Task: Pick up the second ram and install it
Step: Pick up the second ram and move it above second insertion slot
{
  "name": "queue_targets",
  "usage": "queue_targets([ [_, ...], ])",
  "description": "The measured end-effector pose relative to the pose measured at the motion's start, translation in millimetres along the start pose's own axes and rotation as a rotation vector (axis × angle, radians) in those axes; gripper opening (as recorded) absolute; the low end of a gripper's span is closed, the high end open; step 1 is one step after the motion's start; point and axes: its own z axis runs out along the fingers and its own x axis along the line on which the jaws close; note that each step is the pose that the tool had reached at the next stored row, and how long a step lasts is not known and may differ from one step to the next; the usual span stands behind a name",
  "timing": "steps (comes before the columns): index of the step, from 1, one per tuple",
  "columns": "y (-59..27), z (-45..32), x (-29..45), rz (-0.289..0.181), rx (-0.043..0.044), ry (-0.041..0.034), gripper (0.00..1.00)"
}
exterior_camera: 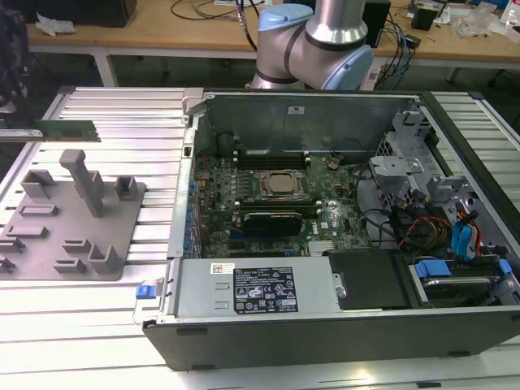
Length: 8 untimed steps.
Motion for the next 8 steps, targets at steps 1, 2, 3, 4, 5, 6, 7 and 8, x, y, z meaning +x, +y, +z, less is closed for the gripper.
queue_targets([
  [1, -3.7, -0.1, -0.2, 0.000, 0.0000, 0.0000, 0.09],
  [2, -7.8, -0.2, -0.3, 0.000, 0.0000, 0.0000, 0.09],
  [3, -14.3, -0.4, -0.5, 0.000, 0.0001, -0.0001, 0.09],
  [4, -18.1, -0.5, -0.6, 0.000, 0.0000, 0.0000, 0.09],
  [5, -22.3, -0.5, -0.8, 0.000, -0.0001, 0.0000, 0.09],
  [6, -26.0, -0.5, -0.9, 0.000, 0.0000, 0.0000, 0.09],
  [7, -29.1, -0.4, -1.0, 0.000, -0.0001, -0.0001, 0.09],
  [8, -35.3, -0.4, -1.2, 0.000, 0.0000, 0.0000, 0.09],
])
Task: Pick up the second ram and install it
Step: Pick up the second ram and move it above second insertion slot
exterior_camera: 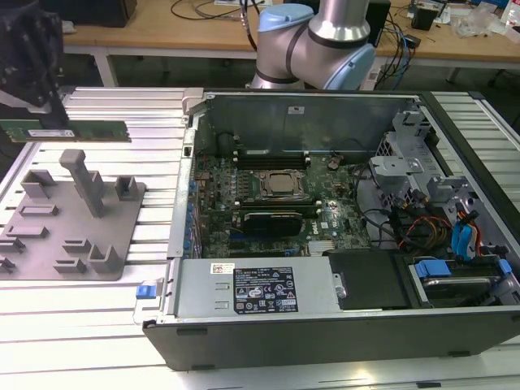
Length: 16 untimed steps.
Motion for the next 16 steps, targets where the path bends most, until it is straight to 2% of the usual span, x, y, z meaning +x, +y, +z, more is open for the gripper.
queue_targets([
  [2, -16.5, 0.6, -0.6, 0.000, -0.0004, 0.0000, 0.09],
  [4, -28.3, 1.2, -1.1, 0.000, -0.0019, 0.0001, 0.09],
  [6, -45.7, 2.5, -2.7, 0.000, -0.0055, 0.0002, 0.09],
  [8, -58.4, 2.9, -3.4, 0.000, -0.0083, 0.0003, 0.09],
  [14, -82.4, 3.4, -4.6, 0.000, -0.0097, 0.0003, 0.09],
  [16, -95.1, 3.5, -5.0, 0.000, -0.0100, 0.0004, 0.09],
])
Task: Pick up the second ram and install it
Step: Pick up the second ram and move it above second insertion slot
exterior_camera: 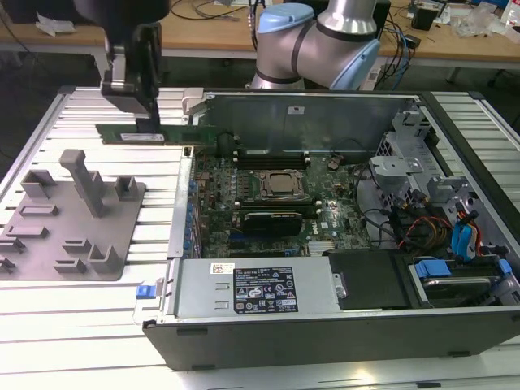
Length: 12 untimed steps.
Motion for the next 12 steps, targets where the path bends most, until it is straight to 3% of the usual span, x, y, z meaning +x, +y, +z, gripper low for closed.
queue_targets([
  [9, -41.6, 0.5, -1.6, 0.000, -0.0016, 0.0000, 0.09],
  [12, -70.2, 2.7, -3.5, 0.000, -0.0077, 0.0002, 0.09],
])
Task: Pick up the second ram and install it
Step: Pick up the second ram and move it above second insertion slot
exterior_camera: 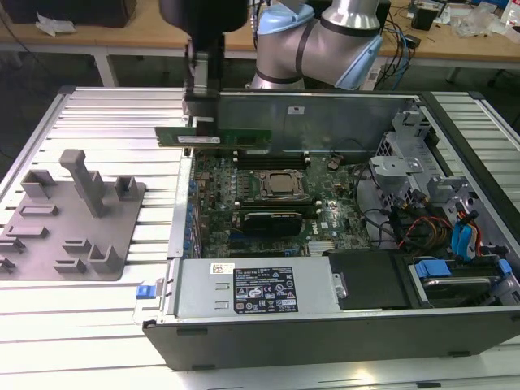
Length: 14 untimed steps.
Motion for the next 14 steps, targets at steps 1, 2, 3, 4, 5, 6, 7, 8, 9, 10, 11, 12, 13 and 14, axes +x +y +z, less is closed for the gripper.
queue_targets([
  [1, -8.5, 1.2, -1.2, 0.000, -0.0029, 0.0001, 0.09],
  [2, -12.5, 1.9, -1.7, 0.000, -0.0043, 0.0000, 0.09],
  [3, -17.4, 2.2, -2.4, 0.000, -0.0051, 0.0001, 0.09],
  [4, -23.0, 2.4, -3.9, -0.002, -0.0052, 0.0003, 0.09],
  [5, -29.7, 2.7, -5.3, -0.003, -0.0052, 0.0003, 0.09],
  [6, -36.7, 3.2, -6.6, -0.005, -0.0052, 0.0004, 0.09],
  [7, -44.0, 4.0, -7.8, -0.006, -0.0053, 0.0004, 0.09],
  [8, -47.4, 6.3, -9.1, -0.007, -0.0054, 0.0005, 0.09],
  [9, -49.6, 8.2, -9.7, -0.007, -0.0054, 0.0006, 0.09],
  [10, -51.4, 9.4, -10.2, -0.007, -0.0054, 0.0006, 0.09],
  [11, -56.7, 12.5, -11.2, -0.008, -0.0054, 0.0005, 0.09],
  [12, -61.2, 14.7, -12.2, -0.009, -0.0055, 0.0006, 0.09],
  [13, -64.0, 15.9, -12.8, -0.009, -0.0055, 0.0007, 0.09],
  [14, -67.7, 18.6, -14.2, -0.010, -0.0056, 0.0008, 0.09],
])
